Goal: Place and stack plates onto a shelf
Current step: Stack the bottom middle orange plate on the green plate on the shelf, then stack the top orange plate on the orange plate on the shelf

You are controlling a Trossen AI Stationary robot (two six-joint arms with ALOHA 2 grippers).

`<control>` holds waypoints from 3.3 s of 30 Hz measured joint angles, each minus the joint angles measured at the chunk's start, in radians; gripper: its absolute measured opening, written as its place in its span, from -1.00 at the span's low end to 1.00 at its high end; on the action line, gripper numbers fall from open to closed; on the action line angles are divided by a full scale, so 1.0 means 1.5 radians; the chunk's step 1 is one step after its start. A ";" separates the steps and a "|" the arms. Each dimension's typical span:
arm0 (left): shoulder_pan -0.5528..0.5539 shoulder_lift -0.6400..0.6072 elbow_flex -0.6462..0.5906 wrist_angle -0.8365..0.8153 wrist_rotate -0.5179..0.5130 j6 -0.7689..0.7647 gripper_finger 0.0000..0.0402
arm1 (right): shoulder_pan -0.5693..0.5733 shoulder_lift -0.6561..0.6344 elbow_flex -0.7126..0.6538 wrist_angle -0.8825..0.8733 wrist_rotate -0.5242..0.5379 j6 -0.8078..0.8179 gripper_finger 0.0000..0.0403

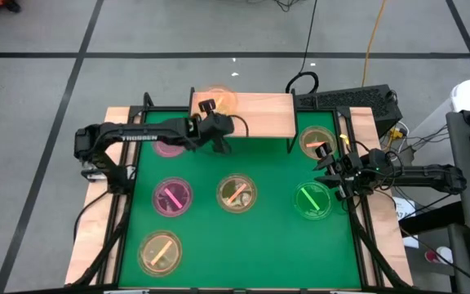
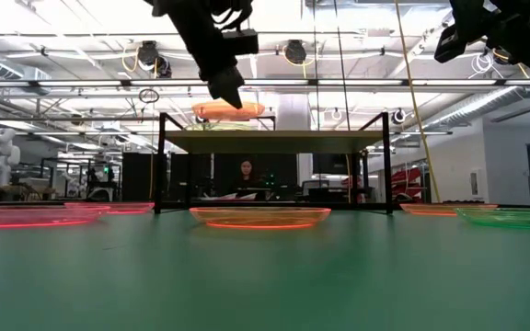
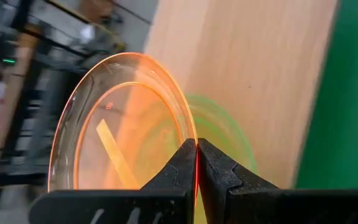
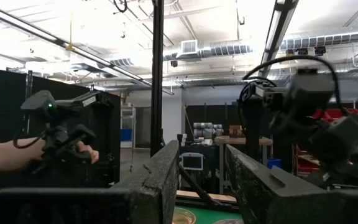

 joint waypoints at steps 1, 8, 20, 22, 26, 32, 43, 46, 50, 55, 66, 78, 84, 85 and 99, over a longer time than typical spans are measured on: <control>0.008 0.000 0.000 -0.003 0.025 -0.009 -0.94 | 0.000 0.000 0.000 0.000 0.000 0.000 -0.43; 0.029 0.000 0.000 -0.043 0.091 -0.032 -0.94 | 0.000 0.000 0.000 0.000 0.000 0.000 -0.43; 0.020 0.000 0.000 -0.123 0.046 -0.099 -0.94 | 0.000 0.000 0.000 0.000 0.000 0.000 -0.43; 0.020 0.000 0.000 -0.129 0.059 -0.117 -0.94 | 0.000 0.000 0.000 0.000 0.000 0.000 -0.43; 0.016 0.000 0.000 -0.129 0.084 -0.106 -0.94 | 0.000 0.000 0.000 0.000 0.000 0.000 -0.43; 0.017 0.000 0.000 -0.128 0.086 -0.101 -0.94 | 0.000 0.000 0.000 0.000 0.000 0.000 -0.43; 0.032 0.000 0.001 -0.087 0.162 -0.084 -0.83 | 0.000 0.000 0.000 0.000 0.000 0.000 -0.43; 0.035 0.000 0.001 -0.065 0.164 -0.070 -0.66 | 0.000 0.000 0.000 0.000 0.000 0.000 -0.43; 0.030 -0.013 0.001 -0.062 0.159 -0.029 -0.51 | 0.000 0.000 0.000 0.000 0.000 0.000 -0.43; 0.018 -0.052 0.001 -0.079 0.159 -0.027 -0.49 | 0.000 0.000 0.000 0.000 0.000 0.000 -0.43; -0.026 -0.234 -0.005 -0.098 0.312 -0.127 -0.48 | 0.000 0.000 0.000 -0.017 0.001 0.000 -0.43; -0.100 -0.363 -0.288 0.339 0.335 -0.164 -0.48 | 0.000 0.003 0.000 -0.017 0.000 0.000 -0.43; -0.158 -0.403 -0.464 0.537 0.361 -0.227 -0.48 | 0.000 0.003 0.000 -0.004 0.000 0.000 -0.43; -0.168 -0.406 -0.489 0.573 0.362 -0.234 -0.48 | 0.000 0.003 0.000 -0.004 0.000 0.000 -0.43; -0.221 -0.407 -0.608 0.851 0.363 -0.202 -0.48 | 0.000 0.003 0.000 0.006 0.000 0.000 -0.43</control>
